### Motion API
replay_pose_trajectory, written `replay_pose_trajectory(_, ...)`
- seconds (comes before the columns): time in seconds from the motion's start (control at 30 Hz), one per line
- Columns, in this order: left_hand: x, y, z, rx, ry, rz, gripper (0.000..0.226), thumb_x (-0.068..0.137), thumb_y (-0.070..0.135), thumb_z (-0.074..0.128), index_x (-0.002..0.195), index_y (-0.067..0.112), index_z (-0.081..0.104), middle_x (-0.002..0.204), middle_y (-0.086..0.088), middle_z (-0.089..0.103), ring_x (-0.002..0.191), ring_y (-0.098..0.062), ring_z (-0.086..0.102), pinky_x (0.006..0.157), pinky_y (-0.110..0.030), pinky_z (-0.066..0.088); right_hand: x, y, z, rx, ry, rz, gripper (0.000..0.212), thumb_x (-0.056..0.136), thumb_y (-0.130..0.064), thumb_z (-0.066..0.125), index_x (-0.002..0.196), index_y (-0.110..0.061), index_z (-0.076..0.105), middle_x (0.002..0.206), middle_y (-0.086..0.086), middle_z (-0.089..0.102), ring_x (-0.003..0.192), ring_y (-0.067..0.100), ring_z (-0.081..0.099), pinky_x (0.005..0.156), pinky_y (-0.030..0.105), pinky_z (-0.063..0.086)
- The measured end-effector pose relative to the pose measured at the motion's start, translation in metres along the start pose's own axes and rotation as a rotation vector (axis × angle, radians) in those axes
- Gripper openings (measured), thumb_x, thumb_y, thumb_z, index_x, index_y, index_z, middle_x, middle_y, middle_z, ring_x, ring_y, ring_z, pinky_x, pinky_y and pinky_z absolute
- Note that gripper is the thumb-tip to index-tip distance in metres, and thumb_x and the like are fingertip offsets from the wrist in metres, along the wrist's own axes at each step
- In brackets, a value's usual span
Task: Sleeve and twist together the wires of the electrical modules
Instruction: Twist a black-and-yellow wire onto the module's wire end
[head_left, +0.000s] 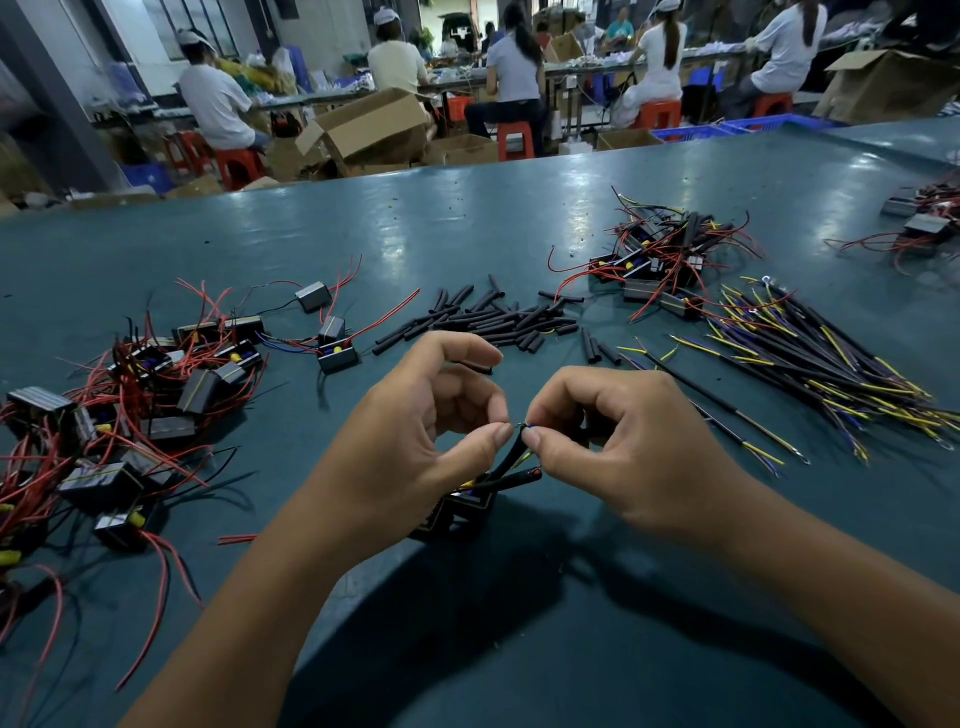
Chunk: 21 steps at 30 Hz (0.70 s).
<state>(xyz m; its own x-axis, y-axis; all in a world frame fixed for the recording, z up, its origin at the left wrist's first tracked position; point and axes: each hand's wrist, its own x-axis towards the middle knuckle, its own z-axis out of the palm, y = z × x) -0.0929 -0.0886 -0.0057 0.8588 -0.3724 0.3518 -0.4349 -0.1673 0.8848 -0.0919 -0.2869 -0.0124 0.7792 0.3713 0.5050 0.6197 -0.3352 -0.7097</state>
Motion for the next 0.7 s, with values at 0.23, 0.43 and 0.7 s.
replay_pose_trajectory(0.23,0.000,0.002,-0.004,-0.195,-0.032,-0.117,0.048,0.082,0.006,0.076,0.122,0.013,0.049,0.082,-0.001,0.066,0.072,-0.019,0.057,0.062,-0.024,0.046,0.000,-0.001,-0.002,-0.035,-0.014,-0.038,0.008,0.082,-0.013,0.070,0.075,-0.015,0.067,0.065,-0.009,0.063,0.058,0.004,0.054,0.058,0.008,0.037)
replay_pose_trajectory(0.43,-0.001,0.002,-0.008,-0.311,-0.063,-0.232,0.060,0.076,0.003,0.073,0.129,0.008,0.047,0.079,-0.009,0.067,0.068,-0.022,0.058,0.065,-0.025,0.051,0.001,-0.004,-0.004,-0.180,-0.050,-0.153,0.007,0.082,-0.013,0.070,0.076,-0.014,0.065,0.068,-0.014,0.057,0.063,0.007,0.054,0.061,0.014,0.040)
replay_pose_trajectory(0.7,-0.001,0.000,-0.012,-0.273,-0.074,-0.243,0.058,0.080,-0.001,0.075,0.130,0.009,0.048,0.081,-0.010,0.068,0.069,-0.022,0.059,0.067,-0.026,0.052,0.001,-0.003,-0.007,-0.281,-0.060,-0.230,0.006,0.083,-0.012,0.069,0.078,-0.012,0.065,0.071,-0.010,0.057,0.065,0.008,0.052,0.062,0.021,0.043)
